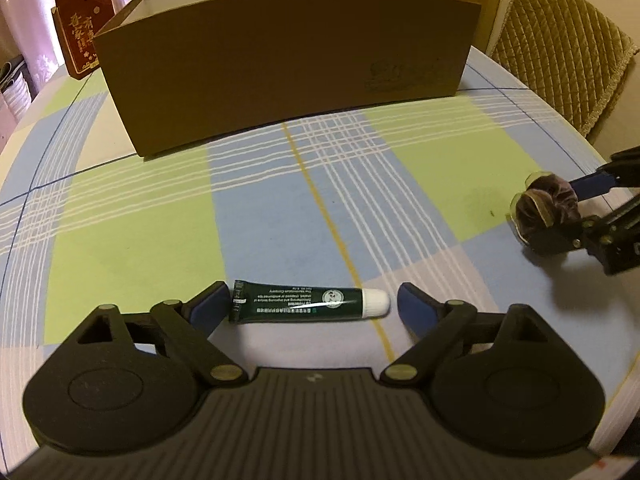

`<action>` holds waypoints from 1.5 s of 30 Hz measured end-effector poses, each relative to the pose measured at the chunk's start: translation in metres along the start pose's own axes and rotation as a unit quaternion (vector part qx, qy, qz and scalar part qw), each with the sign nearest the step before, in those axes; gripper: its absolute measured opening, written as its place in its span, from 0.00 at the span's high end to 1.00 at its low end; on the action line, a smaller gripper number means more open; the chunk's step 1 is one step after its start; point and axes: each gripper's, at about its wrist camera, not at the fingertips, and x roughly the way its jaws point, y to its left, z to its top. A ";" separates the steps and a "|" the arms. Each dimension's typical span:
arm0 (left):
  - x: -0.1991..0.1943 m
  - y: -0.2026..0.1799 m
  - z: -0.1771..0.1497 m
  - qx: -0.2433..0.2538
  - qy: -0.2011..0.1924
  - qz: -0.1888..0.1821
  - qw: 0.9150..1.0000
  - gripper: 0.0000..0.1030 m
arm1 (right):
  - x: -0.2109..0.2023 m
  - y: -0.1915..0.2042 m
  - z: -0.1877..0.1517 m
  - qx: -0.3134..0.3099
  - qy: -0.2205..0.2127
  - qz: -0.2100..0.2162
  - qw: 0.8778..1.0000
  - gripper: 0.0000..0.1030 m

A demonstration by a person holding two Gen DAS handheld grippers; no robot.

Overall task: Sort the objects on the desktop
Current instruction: 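Lift the green tube with the left gripper while the right lifts the scrunchie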

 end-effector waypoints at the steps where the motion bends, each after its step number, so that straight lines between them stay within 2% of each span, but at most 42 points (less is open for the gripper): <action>1: 0.001 0.000 0.000 0.000 0.001 0.000 1.000 0.11 | 0.000 0.000 0.000 0.001 0.001 0.001 1.000 0.28; 6: 0.001 -0.001 0.001 0.018 0.006 -0.014 1.000 0.14 | 0.004 0.001 -0.002 0.002 0.007 0.004 1.000 0.28; 8: -0.001 -0.002 0.001 0.028 0.004 -0.022 0.999 0.21 | 0.004 -0.001 -0.003 0.006 0.009 0.004 1.000 0.28; 33: -0.002 -0.005 0.003 0.032 0.011 -0.016 0.999 0.21 | 0.001 0.004 0.000 0.001 0.001 0.005 1.000 0.29; 35: -0.002 -0.005 0.002 0.032 0.011 -0.016 0.999 0.21 | 0.002 0.004 0.000 0.000 0.001 0.006 1.000 0.31; 40: -0.003 -0.005 0.002 0.034 0.011 -0.014 0.999 0.21 | 0.003 0.006 0.000 -0.007 0.006 0.004 1.000 0.62; 42: -0.004 -0.005 0.001 0.036 0.011 -0.014 0.999 0.21 | 0.002 0.005 0.000 -0.004 0.006 0.007 1.000 0.67; 45: -0.006 -0.006 0.000 0.041 0.010 -0.011 0.999 0.21 | 0.000 0.004 0.002 -0.004 0.003 0.007 1.000 0.68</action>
